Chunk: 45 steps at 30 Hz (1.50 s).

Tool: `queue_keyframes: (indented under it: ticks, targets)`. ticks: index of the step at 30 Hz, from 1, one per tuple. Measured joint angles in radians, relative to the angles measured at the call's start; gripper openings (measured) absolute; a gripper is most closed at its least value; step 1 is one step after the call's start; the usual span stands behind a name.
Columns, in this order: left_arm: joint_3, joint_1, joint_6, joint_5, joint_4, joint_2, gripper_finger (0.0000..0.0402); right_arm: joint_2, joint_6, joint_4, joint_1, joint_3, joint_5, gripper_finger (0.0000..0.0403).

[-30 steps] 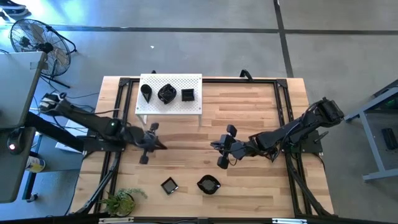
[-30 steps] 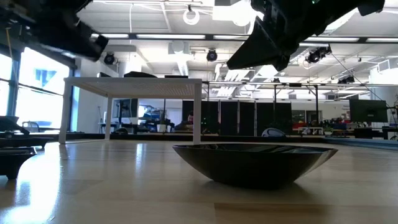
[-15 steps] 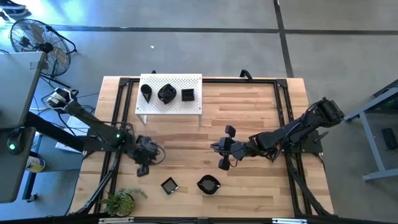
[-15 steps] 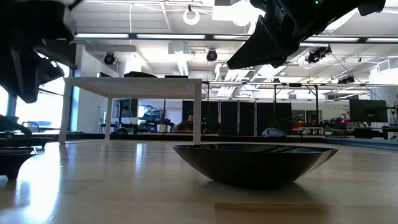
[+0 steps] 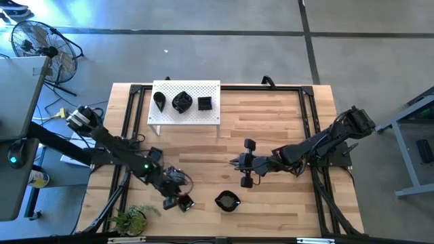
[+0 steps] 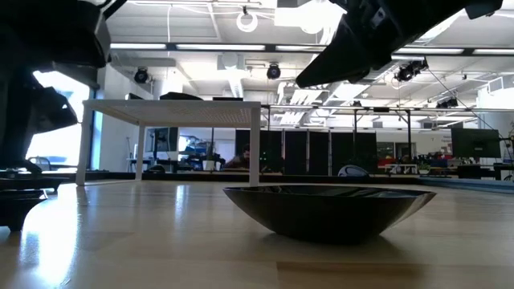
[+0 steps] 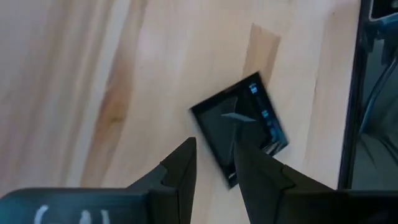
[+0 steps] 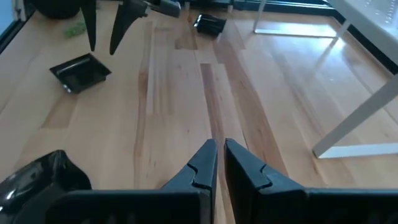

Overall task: Pick & Place Mini shaped plates
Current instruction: Stack the square plate on top of the square plate on the shelf

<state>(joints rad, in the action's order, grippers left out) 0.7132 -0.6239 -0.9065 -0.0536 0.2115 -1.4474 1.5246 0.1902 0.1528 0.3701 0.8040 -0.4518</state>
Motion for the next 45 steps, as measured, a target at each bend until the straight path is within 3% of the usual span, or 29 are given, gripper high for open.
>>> queue_keyframes:
  ticks: [4,11,33,36,41,45]
  targets:
    - [0.069,0.002,0.001,0.011,0.026,-0.072,0.0107,0.000,-0.035,-0.002,0.007,0.000,0.006,0.0020]
    - [0.164,0.001,-0.066,-0.006,0.222,-0.150,0.0107,0.000,-0.067,-0.002,0.019,0.000,-0.009,0.0017]
    - [0.167,0.002,-0.144,0.045,0.140,-0.209,0.0105,0.000,-0.090,-0.003,0.036,0.000,-0.012,0.0016]
    - [0.167,0.001,-0.137,0.044,0.144,-0.210,0.0086,0.000,-0.102,-0.002,0.037,0.000,-0.012,0.0016]
    - [0.167,0.002,-0.112,0.039,0.146,-0.208,0.0017,0.000,-0.103,-0.002,0.036,0.000,-0.015,0.0016]
    - [0.167,0.002,-0.107,0.040,0.149,-0.205,0.0012,0.000,-0.122,-0.002,0.037,0.000,-0.017,0.0016]
